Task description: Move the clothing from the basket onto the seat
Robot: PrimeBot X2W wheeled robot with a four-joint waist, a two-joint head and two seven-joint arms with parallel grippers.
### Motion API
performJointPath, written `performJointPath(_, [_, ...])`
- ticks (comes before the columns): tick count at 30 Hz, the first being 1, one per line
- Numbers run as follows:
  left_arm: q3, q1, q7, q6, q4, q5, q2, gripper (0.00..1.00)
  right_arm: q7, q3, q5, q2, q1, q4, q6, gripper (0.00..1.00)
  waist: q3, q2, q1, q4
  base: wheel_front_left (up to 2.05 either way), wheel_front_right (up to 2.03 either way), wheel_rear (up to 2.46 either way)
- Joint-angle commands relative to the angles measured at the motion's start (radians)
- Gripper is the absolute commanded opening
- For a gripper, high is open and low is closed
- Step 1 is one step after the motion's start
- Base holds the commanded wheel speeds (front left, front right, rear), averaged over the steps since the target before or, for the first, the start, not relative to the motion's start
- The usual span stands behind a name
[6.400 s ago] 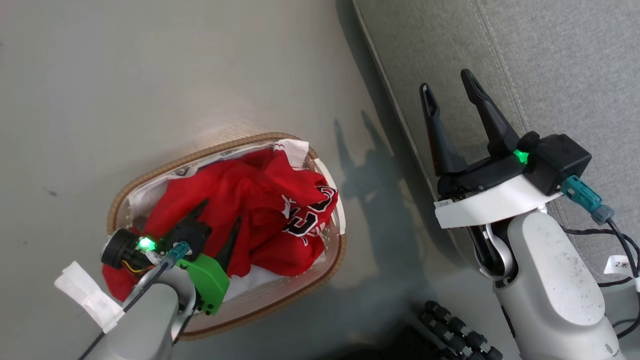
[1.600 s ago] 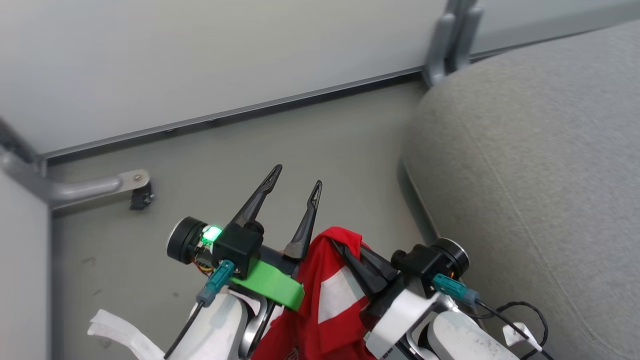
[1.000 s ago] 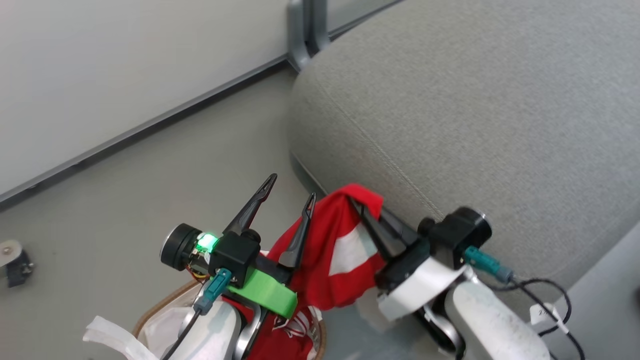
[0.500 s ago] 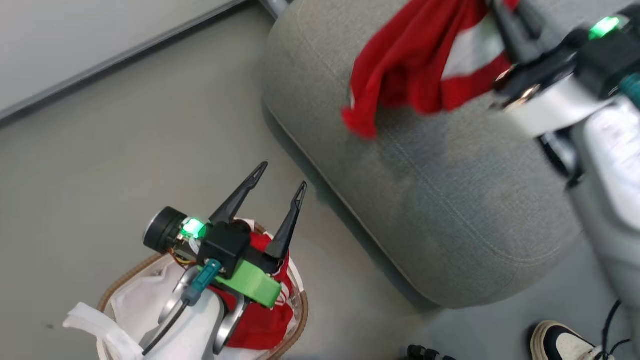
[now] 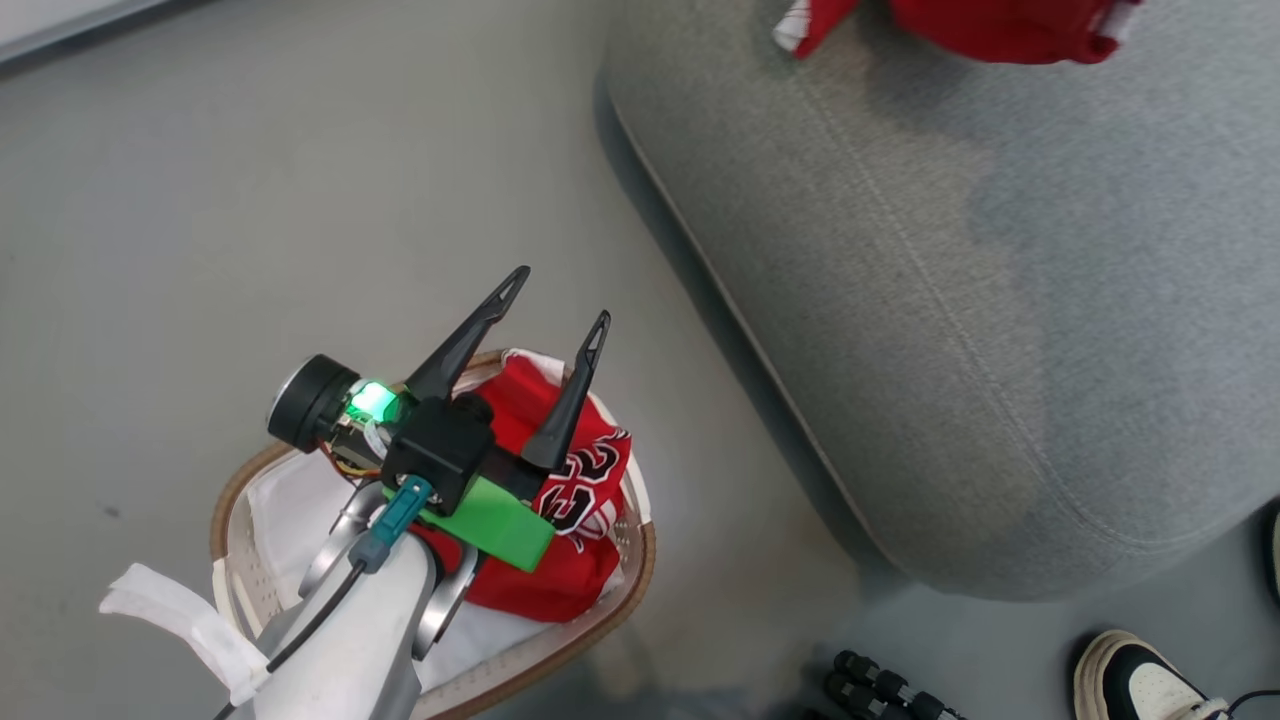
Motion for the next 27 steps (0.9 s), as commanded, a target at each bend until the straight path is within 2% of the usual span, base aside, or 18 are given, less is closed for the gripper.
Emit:
performJointPath(1, [0.007,-0.021,-0.001,-0.003,-0.002,-0.009,0.009,1.00,-0.004,-0.031,-0.018,-0.004,-0.010,0.021,-0.001,0.00,0.063,-0.0001,-0.0001,0.062,0.00,0.00,0.00])
performJointPath(8, [0.014,-0.028,-0.001,-0.003,-0.005,-0.007,0.020,1.00,-0.003,-0.206,-0.122,0.054,0.059,0.107,-0.001,0.00,0.105,-0.0001,-0.0001,0.095,0.00,0.00,0.00])
performJointPath(13, [0.028,-0.025,-0.001,-0.003,-0.006,-0.012,0.006,1.00,-0.003,-0.327,-0.188,0.106,0.155,0.172,-0.001,0.00,0.111,-0.0001,-0.0001,0.112,0.00,0.00,0.00])
performJointPath(15, [0.034,-0.015,-0.001,-0.003,-0.002,-0.013,0.003,1.00,-0.003,-0.377,-0.203,0.121,0.198,0.189,-0.001,0.16,0.107,-0.0001,-0.0001,0.114,0.00,0.00,0.00])
performJointPath(16, [0.035,-0.011,-0.001,-0.003,0.000,-0.013,0.003,1.00,-0.003,-0.398,-0.208,0.130,0.216,0.192,-0.001,0.50,0.104,-0.0001,-0.0001,0.114,0.00,0.00,0.00])
performJointPath(17, [0.038,-0.005,-0.001,-0.003,0.004,-0.013,0.003,1.00,-0.003,-0.417,-0.213,0.144,0.245,0.197,-0.001,1.00,0.098,-0.0001,-0.0001,0.114,0.00,0.00,0.00])
performJointPath(21, [0.057,0.010,-0.001,-0.003,0.019,-0.013,-0.001,1.00,-0.003,-0.465,-0.213,0.187,0.354,0.197,-0.001,1.00,0.071,-0.0001,-0.0001,0.106,0.00,0.00,0.00])
performJointPath(27, [0.089,0.034,-0.001,-0.003,0.034,-0.015,-0.009,1.00,-0.003,-0.481,-0.199,0.245,0.514,0.154,-0.001,1.00,0.017,-0.0001,-0.0001,0.093,0.00,0.00,0.00])
